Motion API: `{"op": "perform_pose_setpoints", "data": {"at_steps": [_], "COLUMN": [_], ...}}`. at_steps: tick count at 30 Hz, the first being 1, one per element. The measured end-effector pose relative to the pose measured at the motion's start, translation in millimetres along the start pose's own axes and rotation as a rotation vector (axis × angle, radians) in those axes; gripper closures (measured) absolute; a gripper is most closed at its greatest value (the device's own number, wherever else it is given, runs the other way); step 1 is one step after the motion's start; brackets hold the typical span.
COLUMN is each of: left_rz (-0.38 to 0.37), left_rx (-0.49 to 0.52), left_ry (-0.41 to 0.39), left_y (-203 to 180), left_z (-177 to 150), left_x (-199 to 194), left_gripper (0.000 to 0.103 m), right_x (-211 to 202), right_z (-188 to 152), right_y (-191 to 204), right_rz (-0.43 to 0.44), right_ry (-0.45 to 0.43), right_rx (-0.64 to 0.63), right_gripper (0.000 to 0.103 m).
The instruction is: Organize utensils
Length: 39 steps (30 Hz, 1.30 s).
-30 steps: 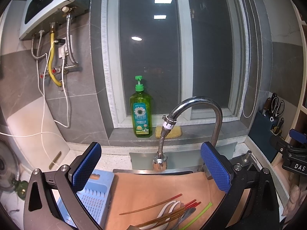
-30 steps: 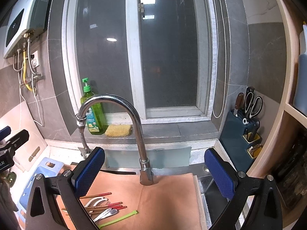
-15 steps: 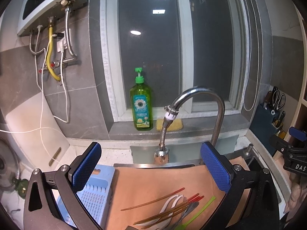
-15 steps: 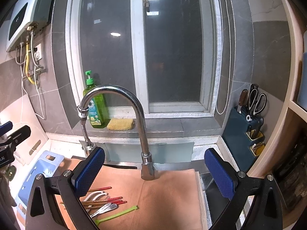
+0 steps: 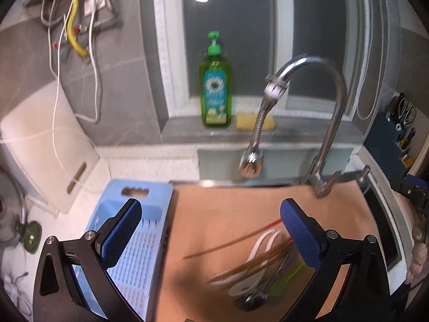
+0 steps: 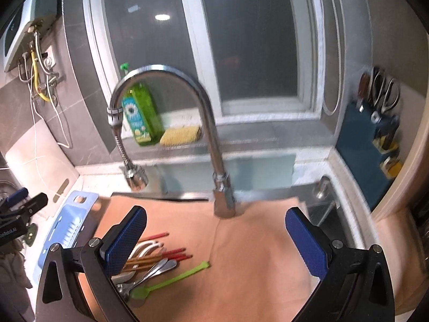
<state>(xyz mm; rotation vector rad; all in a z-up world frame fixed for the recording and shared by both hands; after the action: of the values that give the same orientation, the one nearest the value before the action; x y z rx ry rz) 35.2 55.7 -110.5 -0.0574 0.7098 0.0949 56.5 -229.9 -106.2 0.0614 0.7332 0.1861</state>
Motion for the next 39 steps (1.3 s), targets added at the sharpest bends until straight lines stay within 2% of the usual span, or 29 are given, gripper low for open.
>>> {"op": "perform_pose_setpoints", "data": {"at_steps": [3, 7, 8, 10, 12, 17, 19, 24, 28, 33, 36, 39], "left_rz": [0.000, -0.005, -0.016, -0.039, -0.057, -0.138, -0.180, -0.227, -0.221, -0.180, -0.172, -0.167], "left_rx": [-0.010, -0.003, 0.002, 0.018, 0.031, 0.051, 0.063, 0.084, 0.074, 0.111, 0.149, 0.166], "left_ry": [0.045, 0.101, 0.117, 0.145, 0.172, 0.234, 0.267, 0.317, 0.327, 0.327, 0.327, 0.329], "left_y": [9, 13, 13, 11, 7, -6, -14, -23, -15, 0, 6, 10], "left_z": [-10, -24, -28, -37, -46, -68, -79, -97, -100, -97, -94, -91], "left_x": [8, 17, 19, 22, 25, 28, 29, 33, 35, 43, 46, 51], "left_gripper": [0.002, 0.014, 0.016, 0.026, 0.030, 0.043, 0.052, 0.063, 0.063, 0.063, 0.069, 0.069], "right_x": [18, 40, 46, 59, 74, 105, 113, 124, 128, 138, 148, 156], "right_z": [-9, -20, -24, -32, -43, -74, -82, -96, -92, -80, -77, -79], "right_y": [1, 5, 6, 8, 9, 12, 15, 27, 41, 59, 71, 86], "right_rz": [0.048, 0.104, 0.117, 0.146, 0.170, 0.226, 0.247, 0.268, 0.288, 0.328, 0.378, 0.421], "right_ry": [0.067, 0.152, 0.176, 0.232, 0.292, 0.436, 0.479, 0.535, 0.542, 0.548, 0.581, 0.618], "right_rx": [0.026, 0.059, 0.068, 0.092, 0.117, 0.187, 0.204, 0.188, 0.155, 0.145, 0.168, 0.180], "right_gripper": [0.010, 0.017, 0.021, 0.029, 0.039, 0.052, 0.059, 0.071, 0.072, 0.072, 0.072, 0.072]}}
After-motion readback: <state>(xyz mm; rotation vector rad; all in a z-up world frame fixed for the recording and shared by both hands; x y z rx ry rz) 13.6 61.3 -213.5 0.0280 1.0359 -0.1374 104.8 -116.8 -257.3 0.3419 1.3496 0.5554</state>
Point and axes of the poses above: each gripper's, at about its wrist camera, not at the fingertips, and x roughly the way its jaws point, y to its left, z to its top, the point moved 3 cm from there along x, roughly the way its jaws point, and after that the axes turned 4 degrees about -x, right-handed, at the moved point
